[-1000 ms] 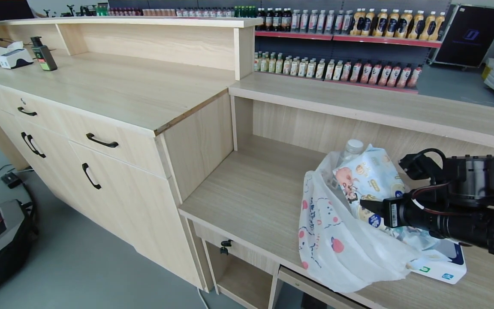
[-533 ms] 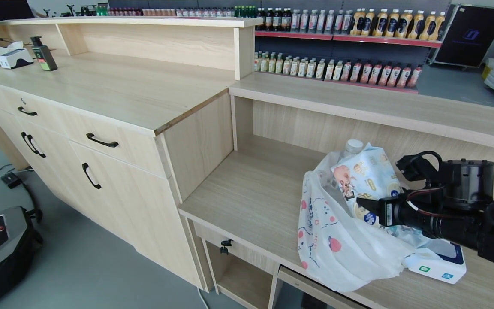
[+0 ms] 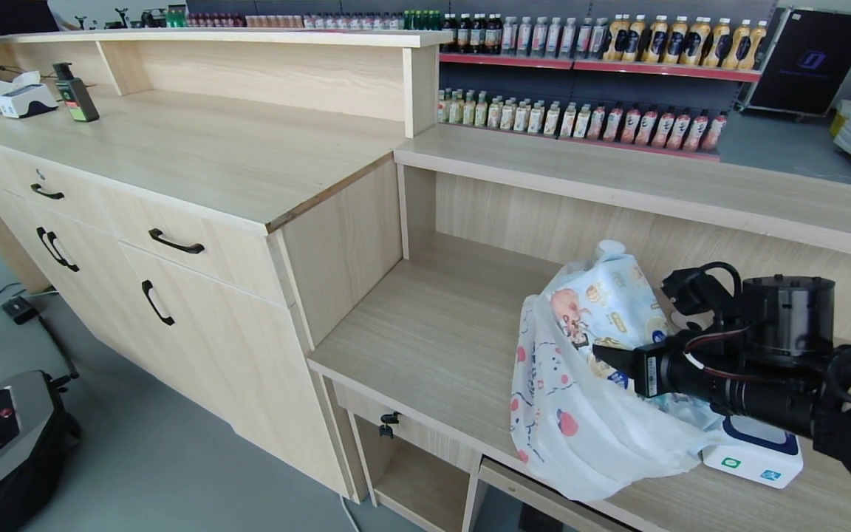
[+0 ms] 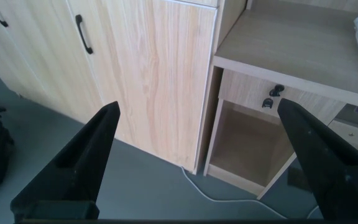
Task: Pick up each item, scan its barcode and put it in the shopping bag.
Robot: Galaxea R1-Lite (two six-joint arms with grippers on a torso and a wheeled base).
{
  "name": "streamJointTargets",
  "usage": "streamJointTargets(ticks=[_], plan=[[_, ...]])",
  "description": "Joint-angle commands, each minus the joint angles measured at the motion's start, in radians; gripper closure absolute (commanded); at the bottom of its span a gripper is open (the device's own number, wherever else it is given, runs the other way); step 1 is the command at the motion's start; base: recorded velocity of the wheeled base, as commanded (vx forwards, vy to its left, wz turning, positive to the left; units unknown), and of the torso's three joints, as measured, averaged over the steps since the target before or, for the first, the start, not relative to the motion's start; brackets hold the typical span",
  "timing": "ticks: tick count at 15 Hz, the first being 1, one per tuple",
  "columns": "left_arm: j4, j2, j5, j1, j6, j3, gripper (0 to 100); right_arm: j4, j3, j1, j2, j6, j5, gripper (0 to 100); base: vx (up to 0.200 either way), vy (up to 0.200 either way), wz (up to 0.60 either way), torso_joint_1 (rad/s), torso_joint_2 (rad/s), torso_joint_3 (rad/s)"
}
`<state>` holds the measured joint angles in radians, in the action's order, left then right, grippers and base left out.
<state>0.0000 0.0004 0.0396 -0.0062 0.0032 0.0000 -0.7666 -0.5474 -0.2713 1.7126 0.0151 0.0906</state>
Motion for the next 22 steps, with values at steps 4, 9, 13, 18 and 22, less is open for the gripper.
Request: streamJointTargets(ticks=[4,9,13,18,22], plan=[[0.0,0.001,0.0,0.0,0.0,0.0,0,0.0,-0.005,-0.019,0.001,0.002,0.001,100,0.0,0.0,0.0,0.0,0.0,0.0],[0.0,0.001,0.0,0.0,0.0,0.0,0,0.001,-0.003,-0.019,0.001,0.003,0.001,100,0.0,0.0,0.0,0.0,0.0,0.0],[0.0,0.001,0.0,0.0,0.0,0.0,0,0.007,0.011,-0.014,0.006,0.0,0.001,100,0.0,0.0,0.0,0.0,0.0,0.0],[0.0,0.001,0.0,0.0,0.0,0.0,0,0.007,0.009,-0.011,0.015,0.003,0.001,100,0.0,0.0,0.0,0.0,0.0,0.0],[0.0,0.001,0.0,0.0,0.0,0.0,0,0.007,0.011,-0.005,0.025,0.003,0.003,100,0.0,0.0,0.0,0.0,0.0,0.0]])
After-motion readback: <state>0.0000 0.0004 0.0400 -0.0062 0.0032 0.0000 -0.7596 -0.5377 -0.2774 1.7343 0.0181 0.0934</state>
